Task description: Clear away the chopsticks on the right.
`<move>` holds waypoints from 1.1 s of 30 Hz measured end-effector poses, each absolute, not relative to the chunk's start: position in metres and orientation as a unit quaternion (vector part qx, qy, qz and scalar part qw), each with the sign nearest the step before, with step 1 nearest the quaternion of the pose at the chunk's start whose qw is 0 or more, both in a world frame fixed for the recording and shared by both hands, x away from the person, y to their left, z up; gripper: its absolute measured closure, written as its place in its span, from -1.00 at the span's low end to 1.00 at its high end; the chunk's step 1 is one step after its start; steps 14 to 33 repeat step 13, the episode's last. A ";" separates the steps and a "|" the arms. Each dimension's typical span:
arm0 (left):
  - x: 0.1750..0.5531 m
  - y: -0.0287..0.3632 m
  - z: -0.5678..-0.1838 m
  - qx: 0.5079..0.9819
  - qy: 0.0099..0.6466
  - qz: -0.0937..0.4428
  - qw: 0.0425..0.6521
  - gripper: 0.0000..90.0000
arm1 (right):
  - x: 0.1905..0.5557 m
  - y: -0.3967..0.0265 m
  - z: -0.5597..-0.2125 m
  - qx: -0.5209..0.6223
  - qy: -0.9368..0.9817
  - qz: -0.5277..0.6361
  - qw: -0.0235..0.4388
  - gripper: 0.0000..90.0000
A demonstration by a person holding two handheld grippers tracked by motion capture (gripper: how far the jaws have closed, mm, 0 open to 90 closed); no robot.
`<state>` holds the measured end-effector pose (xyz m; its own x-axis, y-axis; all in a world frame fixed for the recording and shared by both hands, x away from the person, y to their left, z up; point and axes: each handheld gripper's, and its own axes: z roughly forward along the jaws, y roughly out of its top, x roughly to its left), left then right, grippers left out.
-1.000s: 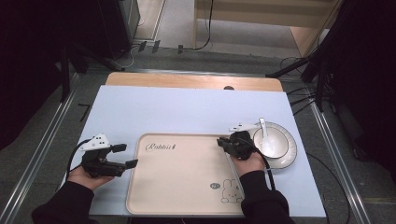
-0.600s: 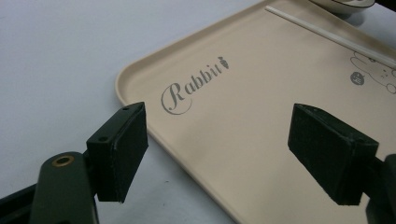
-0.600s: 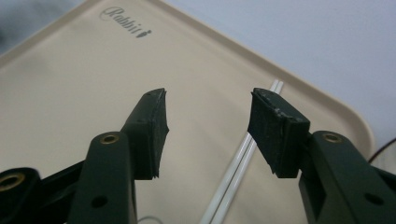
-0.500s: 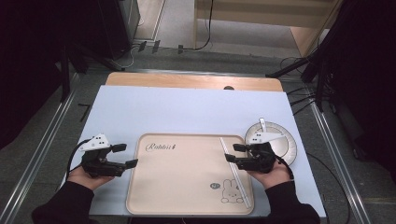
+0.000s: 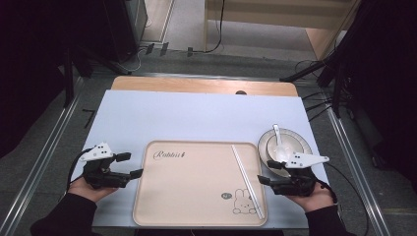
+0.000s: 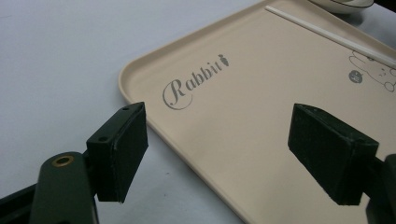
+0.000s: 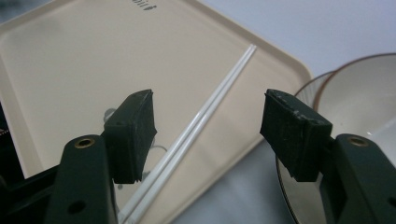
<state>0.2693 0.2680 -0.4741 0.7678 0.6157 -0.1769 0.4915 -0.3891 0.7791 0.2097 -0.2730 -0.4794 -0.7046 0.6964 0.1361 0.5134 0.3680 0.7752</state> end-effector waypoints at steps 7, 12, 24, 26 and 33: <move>0.268 0.269 -0.474 0.830 0.333 0.071 0.441 -0.55 | 0.200 -0.293 -0.485 0.379 0.812 0.430 0.111 -0.25; 0.268 0.269 -0.475 0.831 0.332 0.071 0.441 -0.55 | 0.200 -0.298 -0.485 0.383 0.808 0.435 0.110 -0.26; 0.268 0.270 -0.475 0.831 0.334 0.071 0.440 -0.55 | 0.200 -0.298 -0.485 0.383 0.807 0.435 0.109 -0.26; 0.268 0.270 -0.475 0.831 0.334 0.071 0.440 -0.55 | 0.200 -0.298 -0.485 0.383 0.807 0.435 0.109 -0.26; 0.268 0.270 -0.475 0.831 0.334 0.071 0.440 -0.55 | 0.200 -0.298 -0.485 0.383 0.807 0.435 0.109 -0.26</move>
